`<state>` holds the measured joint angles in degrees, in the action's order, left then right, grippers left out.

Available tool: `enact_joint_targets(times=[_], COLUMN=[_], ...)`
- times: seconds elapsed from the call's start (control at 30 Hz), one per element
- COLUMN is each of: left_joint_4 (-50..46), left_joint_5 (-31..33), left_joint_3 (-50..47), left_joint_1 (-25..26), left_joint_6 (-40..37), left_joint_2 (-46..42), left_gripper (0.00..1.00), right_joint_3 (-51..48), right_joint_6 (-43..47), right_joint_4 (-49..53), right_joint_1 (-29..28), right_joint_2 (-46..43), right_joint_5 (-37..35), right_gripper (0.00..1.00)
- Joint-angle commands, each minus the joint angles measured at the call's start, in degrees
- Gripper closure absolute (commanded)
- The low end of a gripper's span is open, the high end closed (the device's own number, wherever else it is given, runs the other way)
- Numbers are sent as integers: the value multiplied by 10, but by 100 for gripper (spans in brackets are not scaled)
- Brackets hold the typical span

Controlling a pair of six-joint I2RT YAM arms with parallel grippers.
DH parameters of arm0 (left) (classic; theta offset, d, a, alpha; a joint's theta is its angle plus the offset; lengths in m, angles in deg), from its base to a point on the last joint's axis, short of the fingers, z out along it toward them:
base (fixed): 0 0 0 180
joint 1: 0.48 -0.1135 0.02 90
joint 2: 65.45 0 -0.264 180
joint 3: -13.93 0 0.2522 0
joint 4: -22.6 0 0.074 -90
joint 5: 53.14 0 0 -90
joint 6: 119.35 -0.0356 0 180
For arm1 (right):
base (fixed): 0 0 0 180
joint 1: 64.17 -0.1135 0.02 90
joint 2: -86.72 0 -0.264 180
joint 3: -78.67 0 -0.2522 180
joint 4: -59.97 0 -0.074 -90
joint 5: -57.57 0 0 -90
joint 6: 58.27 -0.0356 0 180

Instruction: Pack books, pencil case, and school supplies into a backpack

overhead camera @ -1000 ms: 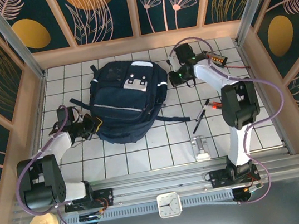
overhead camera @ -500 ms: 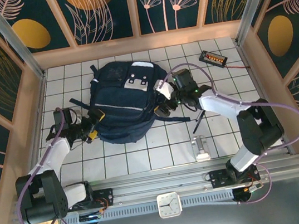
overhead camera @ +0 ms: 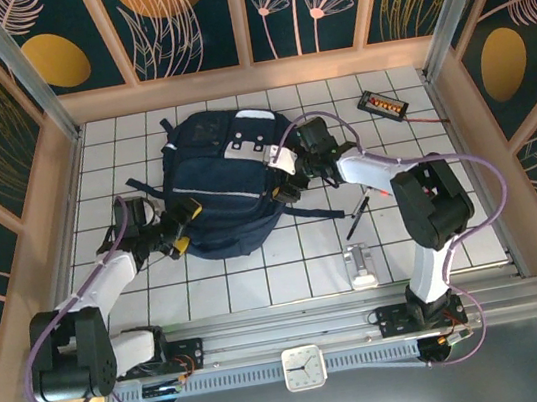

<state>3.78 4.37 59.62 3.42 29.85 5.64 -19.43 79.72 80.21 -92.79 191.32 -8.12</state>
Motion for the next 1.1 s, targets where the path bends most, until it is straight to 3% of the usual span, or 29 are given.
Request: enact_joint_targets(times=[0.0, 0.13, 0.5, 1.07], left_joint_4=[36, 21, 7, 17], left_joint_5=[-10, 8, 29, 23], left_joint_3=[-6, 10, 47, 31], left_joint_1=[7, 7, 7, 7], left_joint_6=[42, 19, -21, -19], left_joint_2=[20, 39, 90, 92], left_gripper=[1, 1, 1, 1], right_joint_3=[31, 36, -15, 40], right_joint_6=[18, 24, -10, -14], right_joint_4=[35, 92, 134, 150], right_joint_1=[-11, -15, -3, -24], right_joint_2=[23, 28, -25, 56], right_joint_5=[38, 54, 93, 87], right_gripper=[6, 9, 10, 22])
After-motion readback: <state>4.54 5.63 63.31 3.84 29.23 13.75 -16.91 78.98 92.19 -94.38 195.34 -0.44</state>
